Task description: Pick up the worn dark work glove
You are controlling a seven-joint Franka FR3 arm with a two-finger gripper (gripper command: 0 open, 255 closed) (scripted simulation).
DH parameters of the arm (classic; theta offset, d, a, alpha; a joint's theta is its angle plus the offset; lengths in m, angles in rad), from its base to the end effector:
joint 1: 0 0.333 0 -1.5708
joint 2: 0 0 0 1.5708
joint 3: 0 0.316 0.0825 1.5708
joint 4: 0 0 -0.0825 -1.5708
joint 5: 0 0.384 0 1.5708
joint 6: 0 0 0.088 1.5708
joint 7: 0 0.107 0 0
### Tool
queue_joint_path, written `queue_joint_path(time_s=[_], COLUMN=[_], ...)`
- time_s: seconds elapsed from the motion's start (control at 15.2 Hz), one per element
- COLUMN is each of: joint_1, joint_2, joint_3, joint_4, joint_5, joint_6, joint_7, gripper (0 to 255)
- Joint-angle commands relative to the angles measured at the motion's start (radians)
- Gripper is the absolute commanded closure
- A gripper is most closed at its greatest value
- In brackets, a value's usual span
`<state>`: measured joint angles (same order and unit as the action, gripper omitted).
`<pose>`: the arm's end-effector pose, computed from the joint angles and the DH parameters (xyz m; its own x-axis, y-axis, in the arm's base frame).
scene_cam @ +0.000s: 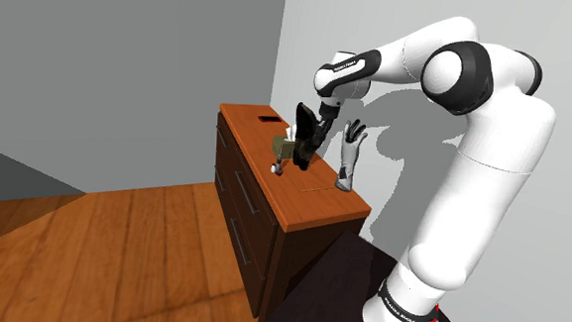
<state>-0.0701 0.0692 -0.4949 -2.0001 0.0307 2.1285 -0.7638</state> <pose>0.4878 -0.3030 0.4345 0.9816 0.1854 0.0449 0.1831 -0.9818 0.0510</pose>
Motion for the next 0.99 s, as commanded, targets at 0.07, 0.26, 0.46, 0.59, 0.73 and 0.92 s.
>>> queue_joint_path(time_s=[0.07, 0.26, 0.46, 0.59, 0.73, 0.92], joint_1=[0.0, 0.001, 0.002, 0.003, 0.004, 0.004], joint_2=[0.0, -0.014, -0.026, -0.033, -0.039, -0.047], joint_3=[0.0, 0.0, 0.0, 0.0, 0.0, 0.001], joint_4=[-0.002, 0.024, 0.052, 0.071, 0.092, 0.125], joint_5=[-0.001, -0.009, -0.016, -0.02, -0.024, -0.028], joint_6=[0.001, -0.037, -0.075, -0.101, -0.127, -0.166], joint_7=[0.001, 0.006, 0.011, 0.014, 0.016, 0.019], gripper=[255, 255, 255, 255, 255, 255])
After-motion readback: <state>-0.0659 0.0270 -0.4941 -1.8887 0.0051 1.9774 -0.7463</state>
